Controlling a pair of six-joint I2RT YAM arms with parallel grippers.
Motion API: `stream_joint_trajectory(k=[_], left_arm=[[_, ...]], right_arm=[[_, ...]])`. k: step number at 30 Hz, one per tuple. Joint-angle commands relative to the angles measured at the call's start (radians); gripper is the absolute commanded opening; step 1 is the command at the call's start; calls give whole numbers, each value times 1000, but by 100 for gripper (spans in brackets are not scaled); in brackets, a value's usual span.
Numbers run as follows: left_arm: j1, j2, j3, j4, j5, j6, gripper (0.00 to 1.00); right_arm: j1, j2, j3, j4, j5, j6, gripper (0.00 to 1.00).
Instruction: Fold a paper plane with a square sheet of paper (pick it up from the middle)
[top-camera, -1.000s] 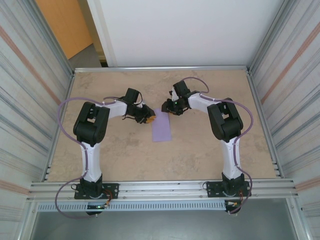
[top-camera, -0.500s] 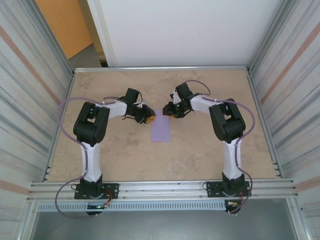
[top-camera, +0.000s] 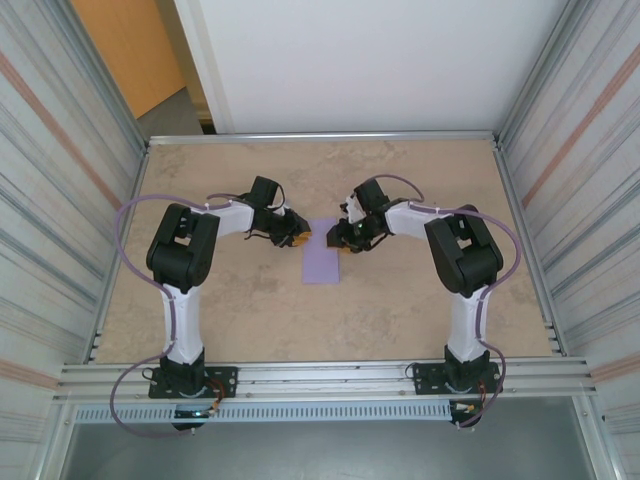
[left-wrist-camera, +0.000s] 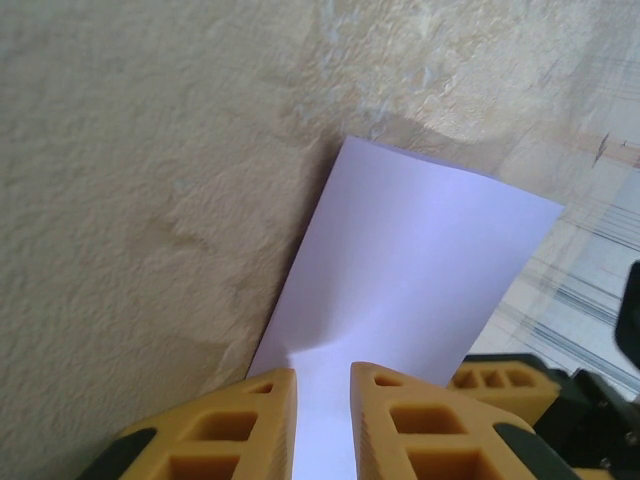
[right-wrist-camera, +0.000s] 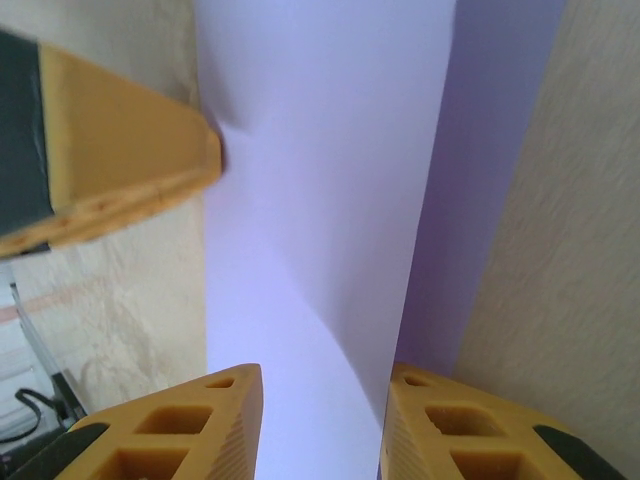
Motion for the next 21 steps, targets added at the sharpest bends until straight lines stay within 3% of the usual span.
stream_joint_trajectory(k=[1, 10, 21], left_arm=[[-1, 92, -69, -95, -114, -3, 22], [-2, 86, -74, -91, -110, -3, 22], [-1, 79, -81, -81, -107, -3, 22]], right_arm=[[12, -69, -46, 13, -40, 40, 34], [53, -143, -196, 117, -58, 192, 24], [79, -181, -260, 94, -2, 268, 19]])
